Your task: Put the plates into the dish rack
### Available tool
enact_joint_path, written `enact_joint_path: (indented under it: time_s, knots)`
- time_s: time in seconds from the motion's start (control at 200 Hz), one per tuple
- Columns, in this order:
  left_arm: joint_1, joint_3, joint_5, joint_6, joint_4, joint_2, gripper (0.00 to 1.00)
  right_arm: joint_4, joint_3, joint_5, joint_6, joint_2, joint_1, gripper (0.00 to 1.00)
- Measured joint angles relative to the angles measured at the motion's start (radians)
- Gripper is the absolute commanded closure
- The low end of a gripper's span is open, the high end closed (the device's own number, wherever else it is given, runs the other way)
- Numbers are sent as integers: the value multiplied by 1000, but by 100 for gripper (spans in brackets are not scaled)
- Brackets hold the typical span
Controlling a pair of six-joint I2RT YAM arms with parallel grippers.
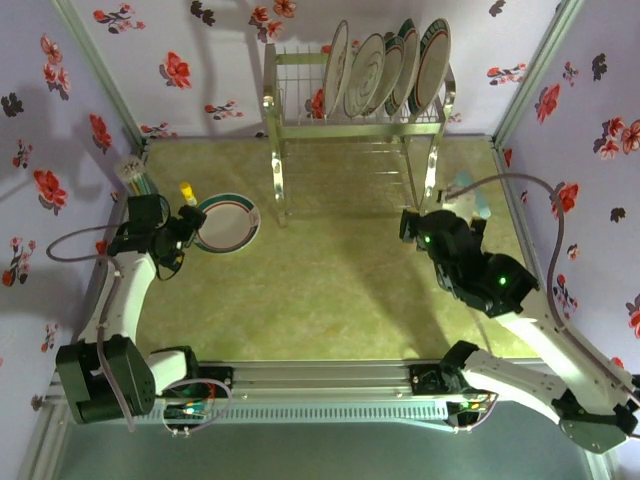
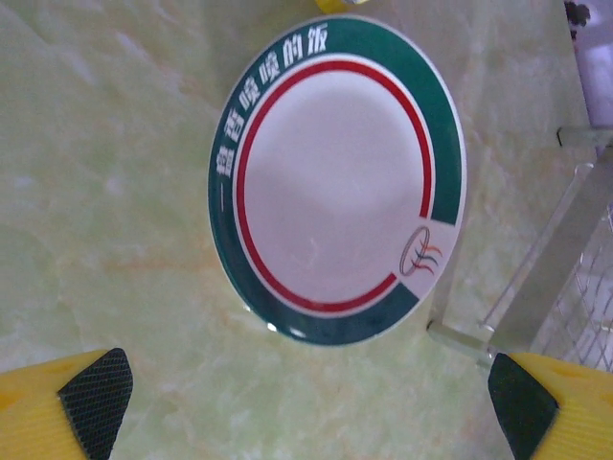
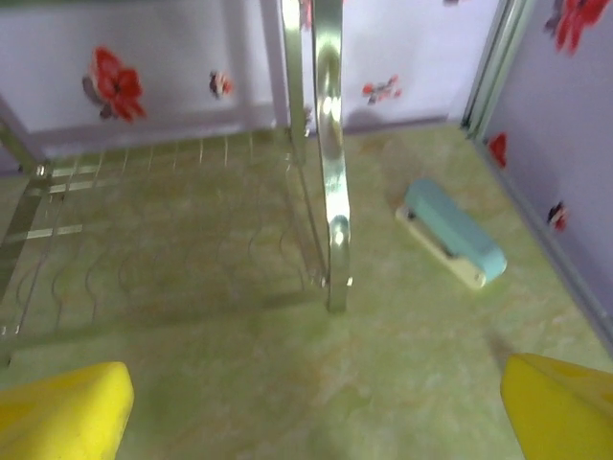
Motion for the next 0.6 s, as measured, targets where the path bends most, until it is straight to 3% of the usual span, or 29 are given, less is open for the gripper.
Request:
enact_joint_path:
  time_s: [0.26,0.6]
  knots:
    - [-18,-92,-46,-30,160,82,0,10,-220,-165,99,-98,0,3]
    - [-30,-139,-55,-58,348,179,5,169,-442,-328,193,-133,-3,4]
